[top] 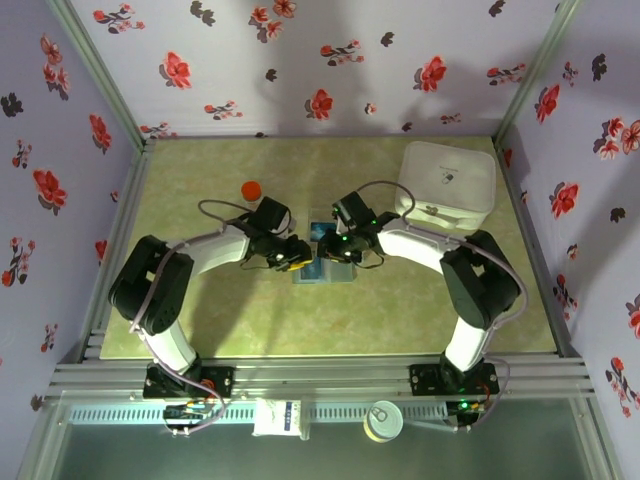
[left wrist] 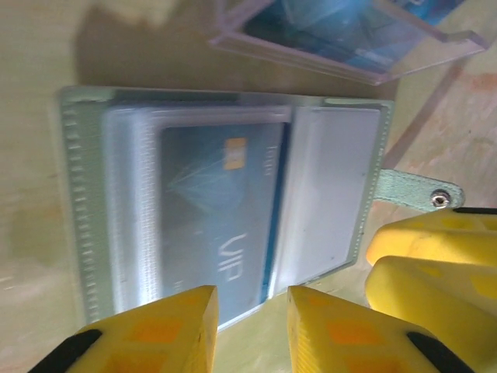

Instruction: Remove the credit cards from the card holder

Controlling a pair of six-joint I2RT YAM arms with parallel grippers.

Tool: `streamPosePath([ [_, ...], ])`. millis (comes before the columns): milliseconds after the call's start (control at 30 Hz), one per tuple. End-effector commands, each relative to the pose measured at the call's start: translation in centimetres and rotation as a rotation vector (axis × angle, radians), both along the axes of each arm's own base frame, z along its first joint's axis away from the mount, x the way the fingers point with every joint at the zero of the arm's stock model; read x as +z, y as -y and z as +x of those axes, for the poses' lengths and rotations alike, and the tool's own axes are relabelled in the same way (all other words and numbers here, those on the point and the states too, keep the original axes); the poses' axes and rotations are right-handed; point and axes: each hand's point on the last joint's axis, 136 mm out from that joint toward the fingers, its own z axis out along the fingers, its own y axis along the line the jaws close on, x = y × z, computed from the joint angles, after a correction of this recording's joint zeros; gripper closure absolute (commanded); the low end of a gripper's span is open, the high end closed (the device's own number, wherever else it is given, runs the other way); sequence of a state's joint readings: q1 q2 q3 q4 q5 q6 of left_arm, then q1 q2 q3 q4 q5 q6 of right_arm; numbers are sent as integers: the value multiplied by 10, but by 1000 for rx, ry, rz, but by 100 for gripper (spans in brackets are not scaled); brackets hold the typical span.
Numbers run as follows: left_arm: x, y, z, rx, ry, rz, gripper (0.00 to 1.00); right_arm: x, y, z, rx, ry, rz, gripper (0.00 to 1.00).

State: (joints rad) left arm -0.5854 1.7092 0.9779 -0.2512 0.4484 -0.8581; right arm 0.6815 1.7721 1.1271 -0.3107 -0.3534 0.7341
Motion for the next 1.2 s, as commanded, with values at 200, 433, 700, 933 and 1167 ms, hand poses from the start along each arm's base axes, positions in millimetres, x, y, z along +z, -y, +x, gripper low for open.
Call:
streamPosePath([
  [200,0,-4,7,3,17,-11,78,-5,-7,-4,20,-27,-27,73],
  [433,-9,-10,8,-16,1,28,85,-9,-8,-4,16,-34,-27,73],
  [700,-23,-19,8,-10,-17,65,94,-17,-17,0,39,-53,-25,73],
  [933,-30,-24,7,-4,-33,77,95,-24,-24,3,48,-69,-14,74],
  [1167,-33,-29,8,11,-46,87,96,-36,-19,2,56,-80,-55,74],
])
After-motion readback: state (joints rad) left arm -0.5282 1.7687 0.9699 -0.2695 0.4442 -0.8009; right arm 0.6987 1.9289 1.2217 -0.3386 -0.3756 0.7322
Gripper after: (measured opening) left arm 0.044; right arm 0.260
